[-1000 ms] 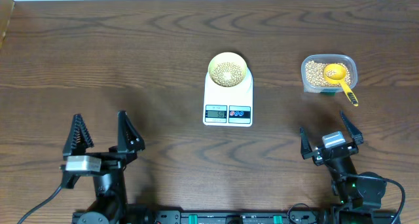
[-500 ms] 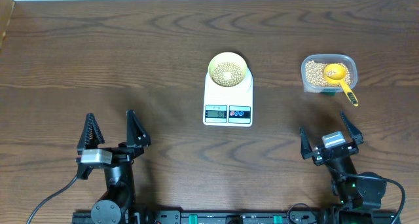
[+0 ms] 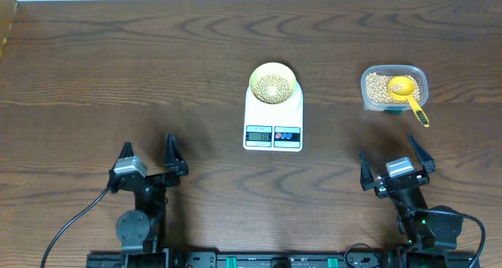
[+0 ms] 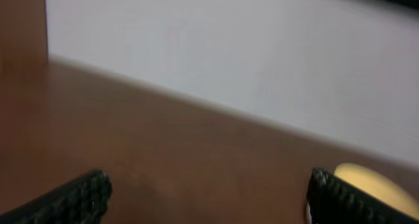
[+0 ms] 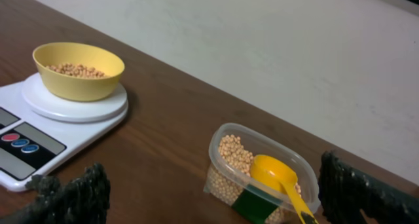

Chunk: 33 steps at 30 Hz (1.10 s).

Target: Scoop item into bowl and weigh 50g on scale

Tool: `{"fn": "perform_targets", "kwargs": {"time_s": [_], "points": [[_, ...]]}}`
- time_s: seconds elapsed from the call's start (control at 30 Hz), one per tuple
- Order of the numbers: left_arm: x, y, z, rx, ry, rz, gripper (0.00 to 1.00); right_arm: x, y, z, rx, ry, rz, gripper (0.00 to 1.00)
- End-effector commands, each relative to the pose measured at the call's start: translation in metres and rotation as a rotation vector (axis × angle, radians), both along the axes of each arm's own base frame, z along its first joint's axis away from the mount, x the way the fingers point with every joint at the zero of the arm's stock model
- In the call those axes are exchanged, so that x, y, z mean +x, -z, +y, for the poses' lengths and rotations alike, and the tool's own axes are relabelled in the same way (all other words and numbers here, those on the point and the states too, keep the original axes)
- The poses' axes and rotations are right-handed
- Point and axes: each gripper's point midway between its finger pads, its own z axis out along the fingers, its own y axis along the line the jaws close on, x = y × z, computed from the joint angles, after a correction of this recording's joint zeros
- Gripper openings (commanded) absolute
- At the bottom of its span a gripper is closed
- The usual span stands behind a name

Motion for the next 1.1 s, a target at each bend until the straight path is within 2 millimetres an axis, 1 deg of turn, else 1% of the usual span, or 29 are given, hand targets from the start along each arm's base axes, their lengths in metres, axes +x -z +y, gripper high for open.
{"fn": "perform_targets", "kwargs": {"time_s": [0.0,0.1,1.07], "points": [[-0.001,0.029,0.002,-0.002,-0.008,0.114,0.98,0.0,0.0,-0.002,-0.01,0.008,-0.003,0.99],[-0.003,0.045,0.002,-0.004,-0.008,0.179,0.98,0.0,0.0,-0.002,-0.01,0.008,-0.003,0.99],[-0.003,0.045,0.002,-0.004,-0.009,0.182,0.97,0.0,0.0,-0.002,-0.01,0.008,-0.003,0.99]]}}
